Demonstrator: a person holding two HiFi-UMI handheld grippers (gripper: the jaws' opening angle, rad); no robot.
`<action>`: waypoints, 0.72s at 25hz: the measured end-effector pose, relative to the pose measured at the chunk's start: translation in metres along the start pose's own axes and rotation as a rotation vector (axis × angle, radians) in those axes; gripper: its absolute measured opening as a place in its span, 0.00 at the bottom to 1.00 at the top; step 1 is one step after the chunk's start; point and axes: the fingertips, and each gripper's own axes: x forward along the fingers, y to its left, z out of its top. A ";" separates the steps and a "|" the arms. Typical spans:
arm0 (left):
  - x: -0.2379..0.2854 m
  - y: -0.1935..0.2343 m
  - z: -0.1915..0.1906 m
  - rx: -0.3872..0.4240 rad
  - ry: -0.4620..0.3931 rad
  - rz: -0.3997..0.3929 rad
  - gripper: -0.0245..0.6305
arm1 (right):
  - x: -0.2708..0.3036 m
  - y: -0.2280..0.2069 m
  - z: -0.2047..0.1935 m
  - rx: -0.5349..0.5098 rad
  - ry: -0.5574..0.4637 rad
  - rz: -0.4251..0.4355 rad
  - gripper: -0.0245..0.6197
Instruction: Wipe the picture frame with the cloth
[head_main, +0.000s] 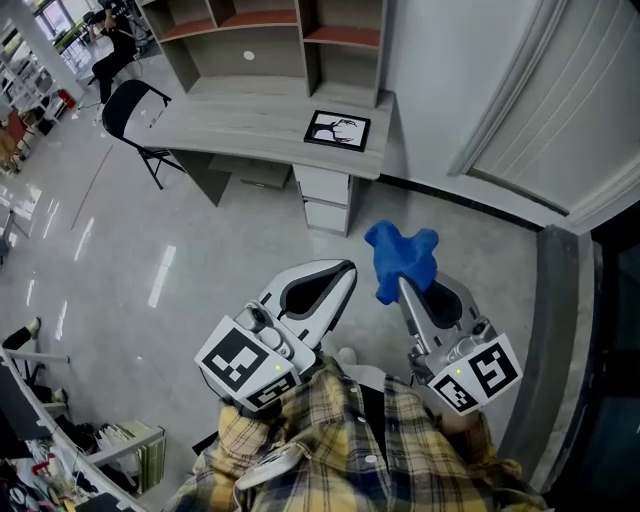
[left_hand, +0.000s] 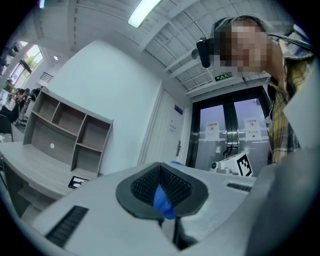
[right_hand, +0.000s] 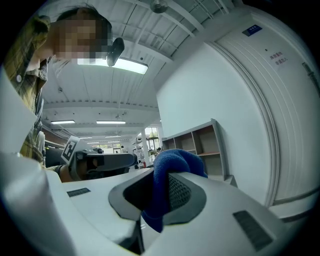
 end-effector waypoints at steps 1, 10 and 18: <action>0.000 0.001 -0.001 -0.004 0.000 0.009 0.05 | 0.001 -0.001 -0.002 0.005 0.004 0.005 0.12; 0.015 0.049 -0.003 -0.020 0.008 0.026 0.05 | 0.043 -0.019 -0.014 0.026 0.033 0.022 0.12; 0.013 0.153 0.029 -0.011 0.018 -0.019 0.05 | 0.148 -0.025 -0.009 0.028 0.023 -0.019 0.12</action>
